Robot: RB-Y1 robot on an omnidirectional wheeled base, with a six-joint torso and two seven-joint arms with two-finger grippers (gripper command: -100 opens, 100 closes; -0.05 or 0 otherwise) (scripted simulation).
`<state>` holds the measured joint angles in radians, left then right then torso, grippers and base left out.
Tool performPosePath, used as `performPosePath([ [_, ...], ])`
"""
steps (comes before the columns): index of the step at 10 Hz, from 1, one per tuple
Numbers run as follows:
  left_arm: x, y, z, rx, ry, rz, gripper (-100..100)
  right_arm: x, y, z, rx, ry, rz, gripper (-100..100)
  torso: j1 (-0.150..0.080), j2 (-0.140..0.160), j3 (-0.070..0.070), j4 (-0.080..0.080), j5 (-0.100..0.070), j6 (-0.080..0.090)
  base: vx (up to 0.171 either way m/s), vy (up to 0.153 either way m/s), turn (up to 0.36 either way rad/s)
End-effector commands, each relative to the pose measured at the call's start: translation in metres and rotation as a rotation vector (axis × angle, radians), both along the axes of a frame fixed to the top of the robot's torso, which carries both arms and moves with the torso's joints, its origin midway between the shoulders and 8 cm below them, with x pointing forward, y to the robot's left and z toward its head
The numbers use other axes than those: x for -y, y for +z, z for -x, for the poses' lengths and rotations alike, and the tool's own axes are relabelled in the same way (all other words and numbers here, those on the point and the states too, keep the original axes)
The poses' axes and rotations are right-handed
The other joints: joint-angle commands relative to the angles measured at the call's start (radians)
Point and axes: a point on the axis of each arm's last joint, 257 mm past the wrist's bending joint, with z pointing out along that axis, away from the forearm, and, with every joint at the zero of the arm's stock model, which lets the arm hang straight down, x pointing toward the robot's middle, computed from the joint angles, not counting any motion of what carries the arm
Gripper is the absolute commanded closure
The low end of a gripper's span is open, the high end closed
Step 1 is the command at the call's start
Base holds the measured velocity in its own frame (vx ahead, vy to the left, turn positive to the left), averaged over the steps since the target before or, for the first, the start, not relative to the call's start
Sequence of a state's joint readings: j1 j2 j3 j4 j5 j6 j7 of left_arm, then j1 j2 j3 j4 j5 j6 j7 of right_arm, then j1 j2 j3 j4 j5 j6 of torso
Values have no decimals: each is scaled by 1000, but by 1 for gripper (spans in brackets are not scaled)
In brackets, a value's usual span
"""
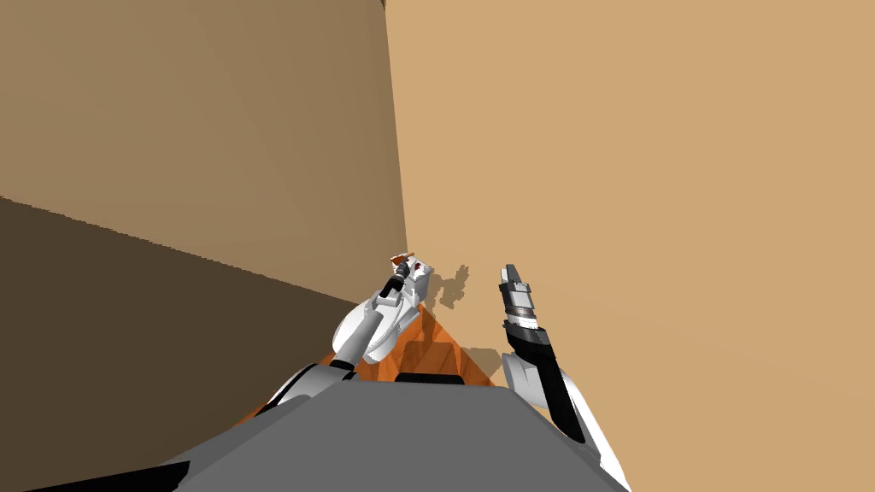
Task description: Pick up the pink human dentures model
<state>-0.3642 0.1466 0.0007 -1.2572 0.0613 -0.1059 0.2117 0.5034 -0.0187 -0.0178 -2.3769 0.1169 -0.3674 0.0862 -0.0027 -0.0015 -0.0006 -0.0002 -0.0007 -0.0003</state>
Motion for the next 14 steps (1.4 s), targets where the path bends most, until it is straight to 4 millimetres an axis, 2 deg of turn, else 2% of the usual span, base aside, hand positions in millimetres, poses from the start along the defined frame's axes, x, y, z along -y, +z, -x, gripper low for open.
performPosePath([
  [1, 0, -12, -5, -38, 2, 9, -100, 0, 0, 0, 0, 0, 0, 0, 0, 0, 0, 0, 0, 0, 11, -30, 33],
  [3, 5, -20, -24, -105, 0, 48, -100, 0, 0, 0, 0, 0, 0, 0, 0, -1, 0, 0, 0, 0, 30, -36, 93],
  [4, 4, -33, -24, -136, 5, 46, -100, 0, 0, 0, 0, 0, 0, 0, 0, -2, -1, 0, 0, 0, 37, -35, 27],
  [5, 6, -38, -32, -173, 4, 66, -100, 0, 0, 0, 0, 0, 0, 0, 0, -2, -1, -1, 0, 0, 40, -32, 57],
  [12, 15, -74, -53, -357, 9, 144, -100, 0, 0, 0, 0, 0, 0, 0, 0, -3, -2, -1, 0, 0, 47, -29, 59],
  [13, 13, -83, -51, -375, 13, 143, -100, 0, 0, 0, 0, 0, 0, 0, 0, -4, -2, -1, 0, 0, 63, -37, 39],
  [14, 13, -84, -51, -376, 14, 143, -100, 0, 0, 0, 0, 0, 0, 0, 0, -4, -2, -1, 0, 0, 23, -16, -13],
])
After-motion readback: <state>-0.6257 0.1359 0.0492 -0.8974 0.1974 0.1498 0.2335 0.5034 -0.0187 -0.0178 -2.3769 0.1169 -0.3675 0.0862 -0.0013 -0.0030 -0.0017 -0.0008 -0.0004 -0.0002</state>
